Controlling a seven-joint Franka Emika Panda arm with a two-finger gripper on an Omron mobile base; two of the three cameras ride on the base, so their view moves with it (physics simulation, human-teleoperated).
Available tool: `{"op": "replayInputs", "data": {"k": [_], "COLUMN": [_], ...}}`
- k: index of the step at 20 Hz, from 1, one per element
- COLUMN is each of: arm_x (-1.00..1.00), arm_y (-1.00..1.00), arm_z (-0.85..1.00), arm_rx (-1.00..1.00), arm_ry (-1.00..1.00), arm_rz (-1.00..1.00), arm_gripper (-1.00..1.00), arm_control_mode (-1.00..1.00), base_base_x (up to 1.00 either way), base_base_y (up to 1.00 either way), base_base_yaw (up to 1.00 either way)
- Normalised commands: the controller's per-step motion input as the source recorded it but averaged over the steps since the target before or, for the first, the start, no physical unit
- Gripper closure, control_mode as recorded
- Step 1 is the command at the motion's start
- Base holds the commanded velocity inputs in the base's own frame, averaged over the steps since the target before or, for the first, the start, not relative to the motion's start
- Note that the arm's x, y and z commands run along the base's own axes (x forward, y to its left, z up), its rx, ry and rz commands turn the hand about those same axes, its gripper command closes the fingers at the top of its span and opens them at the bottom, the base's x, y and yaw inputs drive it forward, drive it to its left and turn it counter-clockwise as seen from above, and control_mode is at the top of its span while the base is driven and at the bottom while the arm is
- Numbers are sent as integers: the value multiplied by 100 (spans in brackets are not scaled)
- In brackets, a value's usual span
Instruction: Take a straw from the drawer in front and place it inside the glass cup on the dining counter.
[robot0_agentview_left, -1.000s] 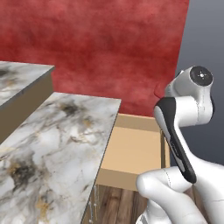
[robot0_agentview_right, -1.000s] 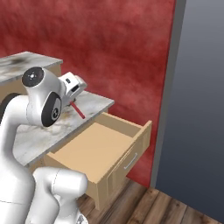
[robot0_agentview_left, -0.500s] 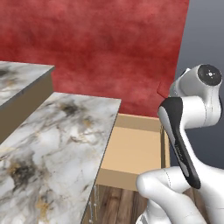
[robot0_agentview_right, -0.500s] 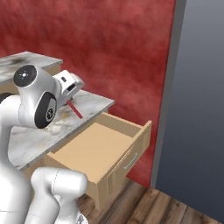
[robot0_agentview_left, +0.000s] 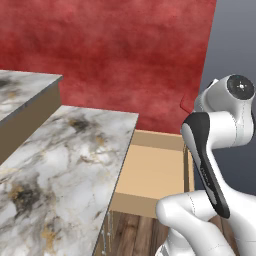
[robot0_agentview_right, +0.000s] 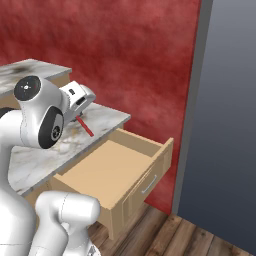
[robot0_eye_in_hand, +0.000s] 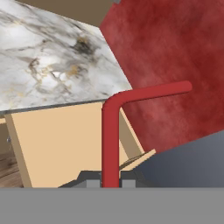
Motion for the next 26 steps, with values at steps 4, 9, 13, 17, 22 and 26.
{"op": "replayInputs", "data": {"k": [4,9,13,17,22,26], "arm_x": [0,-2,0,0,0,0], "arm_y": [0,0,0,0,0,0], "arm_z": [0,0,0,0,0,0], "arm_rx": [0,0,0,0,0,0], "arm_ry": [0,0,0,0,0,0], "arm_rz": [0,0,0,0,0,0], "arm_gripper": [100,100,100,100,100,100], "arm_control_mode": [-100,100,100,100,100,100], "base_base_x": [0,-19,-48,-58,-59,-63], "base_base_y": [0,0,0,0,0,0], "base_base_yaw": [0,0,0,0,0,8]}}
